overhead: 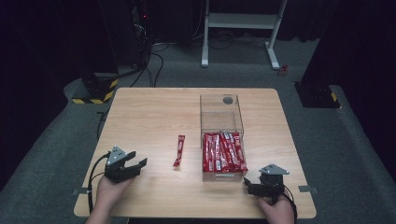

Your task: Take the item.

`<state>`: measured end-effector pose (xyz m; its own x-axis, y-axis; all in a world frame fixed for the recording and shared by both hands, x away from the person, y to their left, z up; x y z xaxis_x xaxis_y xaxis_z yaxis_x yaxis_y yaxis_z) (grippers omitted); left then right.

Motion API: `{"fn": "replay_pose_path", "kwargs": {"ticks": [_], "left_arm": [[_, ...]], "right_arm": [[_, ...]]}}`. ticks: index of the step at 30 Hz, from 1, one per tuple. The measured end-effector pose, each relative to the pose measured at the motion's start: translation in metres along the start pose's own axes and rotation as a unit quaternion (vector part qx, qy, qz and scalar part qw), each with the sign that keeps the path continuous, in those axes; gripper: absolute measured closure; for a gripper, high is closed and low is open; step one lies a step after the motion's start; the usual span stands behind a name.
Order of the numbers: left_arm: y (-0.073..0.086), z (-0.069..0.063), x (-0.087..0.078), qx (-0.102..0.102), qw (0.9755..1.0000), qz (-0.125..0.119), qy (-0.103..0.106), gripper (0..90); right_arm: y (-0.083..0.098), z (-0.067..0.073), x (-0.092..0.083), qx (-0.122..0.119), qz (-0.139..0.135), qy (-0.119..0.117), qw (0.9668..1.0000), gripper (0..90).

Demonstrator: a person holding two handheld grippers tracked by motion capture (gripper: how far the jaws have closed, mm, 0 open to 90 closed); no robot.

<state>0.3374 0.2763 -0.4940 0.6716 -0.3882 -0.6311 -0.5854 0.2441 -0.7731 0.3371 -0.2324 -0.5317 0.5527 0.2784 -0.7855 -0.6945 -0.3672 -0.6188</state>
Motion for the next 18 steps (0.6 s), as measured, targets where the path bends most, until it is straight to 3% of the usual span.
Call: {"fn": "replay_pose_path", "kwargs": {"ticks": [5,9,13,18], "left_arm": [[0.011,0.012,-0.005,-0.014,0.9997,0.01,-0.018,34.5],[0.022,0.017,-0.003,-0.012,0.9988,0.032,-0.034,30.9],[0.032,0.021,0.004,-0.01,0.996,0.06,-0.066,26.4],[0.04,0.024,0.012,-0.022,0.9933,0.088,-0.071,19.8]], "right_arm": [[0.0,0.0,0.0,0.0,0.0,0.0,1.0,10.1],[0.0,0.0,0.0,0.0,0.0,0.0,1.0,10.1],[0.0,0.0,0.0,0.0,0.0,0.0,1.0,10.1],[0.0,0.0,0.0,0.0,0.0,0.0,1.0,10.1]]}}
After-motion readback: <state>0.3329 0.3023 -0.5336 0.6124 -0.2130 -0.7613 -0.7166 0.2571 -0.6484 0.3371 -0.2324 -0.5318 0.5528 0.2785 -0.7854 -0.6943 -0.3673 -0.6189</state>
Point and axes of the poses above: each handheld gripper's, and its own axes: x roughly forward along the jaws, y roughly out of its underside, z roughly to its left, the point moved 1 cm from there along x, roughly forward along the jaws, and after that the axes turned 6 degrees about z, right-handed, at the moved point
